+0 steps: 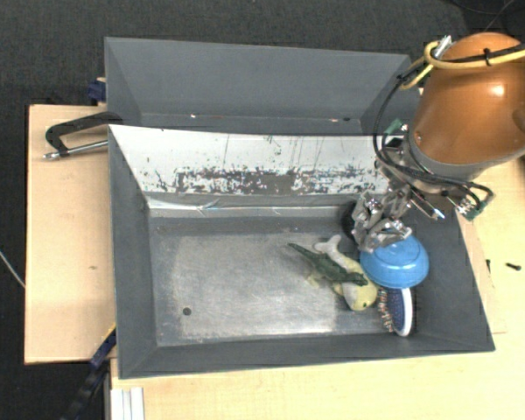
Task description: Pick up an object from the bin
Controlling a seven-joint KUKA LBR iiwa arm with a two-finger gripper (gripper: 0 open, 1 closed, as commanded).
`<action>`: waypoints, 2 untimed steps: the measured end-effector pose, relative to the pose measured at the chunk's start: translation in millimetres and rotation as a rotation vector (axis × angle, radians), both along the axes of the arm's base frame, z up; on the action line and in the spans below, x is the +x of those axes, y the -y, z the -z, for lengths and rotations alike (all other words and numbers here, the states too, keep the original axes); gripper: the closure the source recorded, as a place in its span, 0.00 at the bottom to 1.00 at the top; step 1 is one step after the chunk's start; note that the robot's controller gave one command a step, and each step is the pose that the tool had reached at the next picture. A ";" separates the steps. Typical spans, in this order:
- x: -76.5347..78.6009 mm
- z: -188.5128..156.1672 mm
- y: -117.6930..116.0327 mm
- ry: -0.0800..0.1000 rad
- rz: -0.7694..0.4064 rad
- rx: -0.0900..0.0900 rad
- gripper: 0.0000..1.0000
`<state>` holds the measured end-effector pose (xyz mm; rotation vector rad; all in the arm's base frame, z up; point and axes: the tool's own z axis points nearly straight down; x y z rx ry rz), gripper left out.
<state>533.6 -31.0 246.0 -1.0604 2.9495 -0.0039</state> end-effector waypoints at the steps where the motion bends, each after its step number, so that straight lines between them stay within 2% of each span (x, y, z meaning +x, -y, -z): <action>1: 15.3 114.6 -14.9 0.005 -0.365 -0.002 1.00; 2: 14.6 118.8 -16.8 0.005 -0.366 0.003 0.00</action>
Offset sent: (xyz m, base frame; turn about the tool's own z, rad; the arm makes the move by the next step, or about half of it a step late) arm 0.0164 0.0184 -0.1760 -0.4863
